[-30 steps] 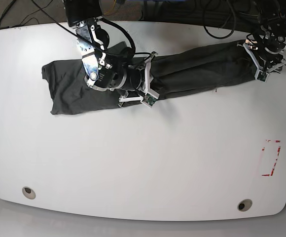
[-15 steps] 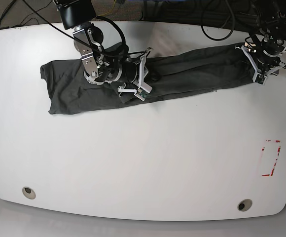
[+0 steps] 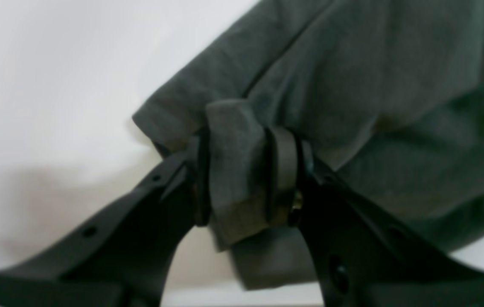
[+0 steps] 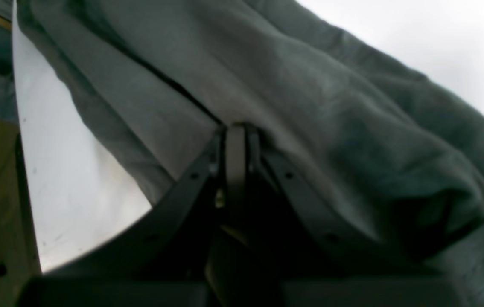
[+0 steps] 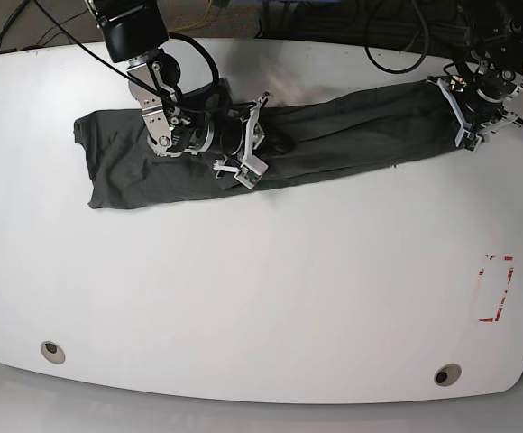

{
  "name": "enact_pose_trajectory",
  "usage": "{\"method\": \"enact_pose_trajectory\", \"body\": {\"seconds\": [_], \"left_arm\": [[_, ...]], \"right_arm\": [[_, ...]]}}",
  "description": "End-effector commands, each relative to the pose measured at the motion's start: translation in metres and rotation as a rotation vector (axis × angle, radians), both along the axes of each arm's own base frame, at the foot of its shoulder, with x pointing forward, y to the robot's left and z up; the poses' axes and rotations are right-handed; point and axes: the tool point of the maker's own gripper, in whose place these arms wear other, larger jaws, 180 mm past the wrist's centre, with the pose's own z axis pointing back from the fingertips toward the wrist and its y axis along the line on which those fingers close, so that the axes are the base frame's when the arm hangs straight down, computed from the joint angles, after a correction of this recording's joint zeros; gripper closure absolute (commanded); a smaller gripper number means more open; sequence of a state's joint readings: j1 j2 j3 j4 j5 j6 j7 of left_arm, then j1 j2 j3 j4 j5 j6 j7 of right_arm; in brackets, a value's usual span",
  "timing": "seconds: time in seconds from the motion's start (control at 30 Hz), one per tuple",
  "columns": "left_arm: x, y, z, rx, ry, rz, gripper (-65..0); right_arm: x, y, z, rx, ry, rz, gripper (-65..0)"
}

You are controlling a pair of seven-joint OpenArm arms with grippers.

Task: Layout the t-shirt on the table in an organized manner, then fold the t-shirt properly
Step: 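Drag the right gripper's held end across the strip toward the left gripper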

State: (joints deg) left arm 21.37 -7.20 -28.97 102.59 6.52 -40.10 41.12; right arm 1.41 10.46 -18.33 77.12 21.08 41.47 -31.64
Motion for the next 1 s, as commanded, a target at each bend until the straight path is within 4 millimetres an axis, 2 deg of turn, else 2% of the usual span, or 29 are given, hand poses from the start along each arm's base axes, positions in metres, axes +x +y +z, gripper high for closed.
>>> {"method": "enact_pose_trajectory", "body": {"seconds": [0.0, 0.1, 0.57, 0.7, 0.97], "left_arm": [[0.003, 0.004, 0.013, 0.027, -0.03, -0.011, -17.4], [0.005, 0.004, 0.018, 0.037, -0.043, -0.014, -17.4], [-0.008, 0.049, 0.037, 0.105, -0.076, 0.113, -17.4], [-0.019, 0.058, 0.036, 0.117, -0.056, 0.134, -17.4], [-0.039, 0.057, 0.026, 0.117, -0.001, 0.13, -18.0]], "right_arm": [[0.0, -0.017, -0.016, -0.112, 0.016, 0.004, 0.0], [0.0, -0.017, -0.016, -0.112, 0.016, 0.004, 0.0], [0.002, -0.015, -0.014, -0.106, 0.011, 0.004, 0.0], [0.004, -0.015, -0.013, -0.106, 0.008, 0.004, 0.0], [0.008, -0.014, -0.01, -0.105, -0.003, 0.003, 0.0]]}}
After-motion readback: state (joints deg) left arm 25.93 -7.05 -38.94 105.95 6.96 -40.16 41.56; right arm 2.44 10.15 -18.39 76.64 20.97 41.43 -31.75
